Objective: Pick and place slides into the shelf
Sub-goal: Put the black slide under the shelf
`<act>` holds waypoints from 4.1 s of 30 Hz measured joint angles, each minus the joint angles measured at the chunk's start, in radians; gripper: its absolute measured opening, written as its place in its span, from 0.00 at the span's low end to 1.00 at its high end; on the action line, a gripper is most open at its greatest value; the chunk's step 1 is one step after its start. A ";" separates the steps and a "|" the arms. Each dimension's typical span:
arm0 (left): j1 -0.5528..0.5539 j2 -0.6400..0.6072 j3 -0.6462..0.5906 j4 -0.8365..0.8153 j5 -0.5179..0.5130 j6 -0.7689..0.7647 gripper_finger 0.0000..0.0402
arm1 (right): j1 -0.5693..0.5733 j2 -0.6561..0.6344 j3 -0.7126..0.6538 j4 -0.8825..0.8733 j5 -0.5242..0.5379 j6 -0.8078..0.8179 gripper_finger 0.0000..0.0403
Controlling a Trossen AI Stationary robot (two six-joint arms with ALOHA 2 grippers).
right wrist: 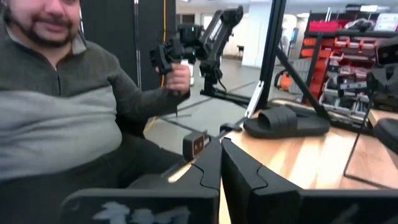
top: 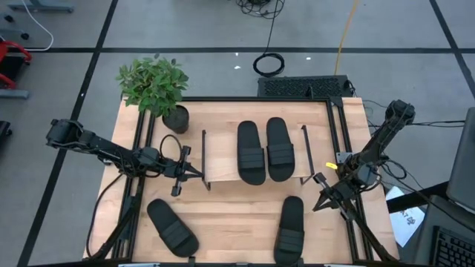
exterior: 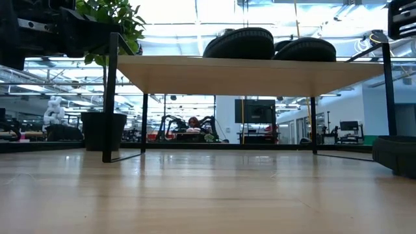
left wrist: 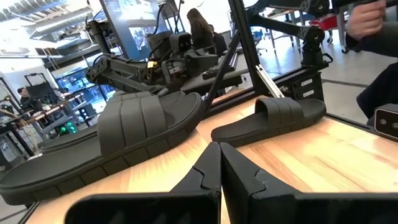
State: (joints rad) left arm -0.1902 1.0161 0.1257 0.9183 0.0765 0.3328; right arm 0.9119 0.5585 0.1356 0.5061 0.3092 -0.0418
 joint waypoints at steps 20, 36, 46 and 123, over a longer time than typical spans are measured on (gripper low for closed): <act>0.000 0.000 0.000 -0.002 0.000 -0.006 0.01 | 0.026 -0.206 -0.001 -0.032 0.169 -0.212 0.00; -0.001 -0.001 0.003 -0.029 -0.001 0.011 0.01 | 0.133 -0.236 0.024 0.150 0.949 -0.565 0.00; 0.000 -0.001 0.003 -0.032 -0.006 0.044 0.01 | 0.159 -0.423 0.075 0.000 0.733 -0.611 0.00; 0.001 0.000 0.000 -0.033 -0.009 0.057 0.01 | -0.050 -0.480 0.341 -0.955 0.074 0.170 0.00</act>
State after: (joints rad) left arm -0.1894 1.0164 0.1257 0.8852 0.0677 0.3902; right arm 0.8621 0.0788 0.4770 -0.4493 0.3836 0.1279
